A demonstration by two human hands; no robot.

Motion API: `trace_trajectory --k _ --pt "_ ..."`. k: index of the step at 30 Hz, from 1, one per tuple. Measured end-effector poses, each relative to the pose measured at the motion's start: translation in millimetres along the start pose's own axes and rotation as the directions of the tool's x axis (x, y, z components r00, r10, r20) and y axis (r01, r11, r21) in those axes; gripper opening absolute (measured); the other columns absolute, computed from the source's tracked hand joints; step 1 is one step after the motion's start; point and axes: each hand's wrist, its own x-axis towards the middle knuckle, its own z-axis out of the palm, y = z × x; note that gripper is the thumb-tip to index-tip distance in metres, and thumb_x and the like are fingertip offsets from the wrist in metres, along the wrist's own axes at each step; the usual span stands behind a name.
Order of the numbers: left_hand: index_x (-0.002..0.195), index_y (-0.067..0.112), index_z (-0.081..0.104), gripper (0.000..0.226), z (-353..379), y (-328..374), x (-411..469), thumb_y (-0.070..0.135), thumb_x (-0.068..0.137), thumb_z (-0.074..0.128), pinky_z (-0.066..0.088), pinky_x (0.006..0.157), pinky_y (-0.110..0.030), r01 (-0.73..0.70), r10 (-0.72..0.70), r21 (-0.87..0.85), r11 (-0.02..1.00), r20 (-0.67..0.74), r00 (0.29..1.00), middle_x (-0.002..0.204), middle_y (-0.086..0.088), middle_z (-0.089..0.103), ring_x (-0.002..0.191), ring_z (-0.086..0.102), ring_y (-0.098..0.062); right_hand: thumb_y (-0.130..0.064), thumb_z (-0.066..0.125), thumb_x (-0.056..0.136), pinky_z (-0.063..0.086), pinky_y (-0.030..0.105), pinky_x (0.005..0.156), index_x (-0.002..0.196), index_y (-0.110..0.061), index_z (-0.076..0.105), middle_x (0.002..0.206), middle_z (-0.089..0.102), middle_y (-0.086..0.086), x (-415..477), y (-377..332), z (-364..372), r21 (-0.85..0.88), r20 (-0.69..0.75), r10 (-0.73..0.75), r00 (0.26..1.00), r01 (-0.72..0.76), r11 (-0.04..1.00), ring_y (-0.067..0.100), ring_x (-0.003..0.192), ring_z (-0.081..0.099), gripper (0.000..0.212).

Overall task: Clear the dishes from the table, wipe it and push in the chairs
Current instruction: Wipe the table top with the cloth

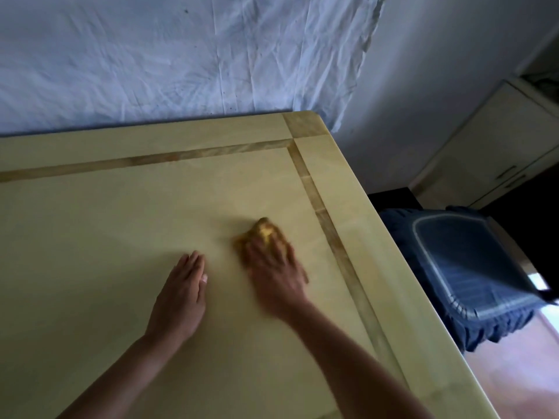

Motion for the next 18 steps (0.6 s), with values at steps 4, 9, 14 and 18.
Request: trace_trajectory --k 4,9,14,18 --pt "0.139 0.001 0.04 0.057 3.3 4.6 -18.6 0.028 0.091 0.025 0.023 0.112 -0.03 -0.029 0.029 0.012 1.0 -0.001 1.0 0.149 -0.01 0.035 0.142 0.026 -0.023 -0.041 0.015 0.101 -0.012 0.049 0.115 0.153 -0.028 0.004 0.161 -0.001 -0.009 -19.3 98.4 -19.2 0.024 -0.019 0.418 0.908 -0.417 0.908 0.022 0.148 -0.008 0.055" --pt "0.139 0.0 0.04 0.06 5.8 9.6 -32.0 0.029 0.089 0.022 0.018 0.112 -0.026 -0.035 0.035 -0.007 0.999 0.016 0.999 0.15 -0.012 0.034 0.142 0.025 -0.023 -0.039 0.018 0.102 -0.012 0.048 0.118 0.153 -0.026 0.003 0.161 -0.001 -0.008 -77.1 159.2 -29.4 0.109 -0.038 0.685 0.727 -0.679 0.726 0.021 0.148 -0.011 0.056" --pt "0.141 0.001 0.036 0.055 2.8 9.9 -30.1 0.028 0.095 0.023 0.014 0.115 -0.025 -0.029 0.03 -0.018 0.999 0.058 0.998 0.153 -0.011 0.028 0.144 0.019 -0.021 -0.038 0.02 0.102 -0.009 0.045 0.119 0.153 -0.023 0.004 0.162 0.003 -0.004 -93.3 126.0 -19.6 0.106 -0.052 0.693 0.719 -0.686 0.719 0.021 0.148 -0.006 0.056" --pt "0.145 0.004 0.03 0.047 -3.5 15.1 -35.3 0.019 0.1 0.029 0.013 0.117 -0.027 -0.004 0.006 -0.022 1.0 0.084 0.996 0.156 -0.006 0.022 0.146 0.014 -0.017 -0.033 0.03 0.101 0.0 0.049 0.118 0.152 -0.022 0.017 0.161 0.013 -0.005 -97.4 28.1 -7.6 0.043 0.001 0.457 0.89 -0.456 0.889 0.025 0.149 0.004 0.054"
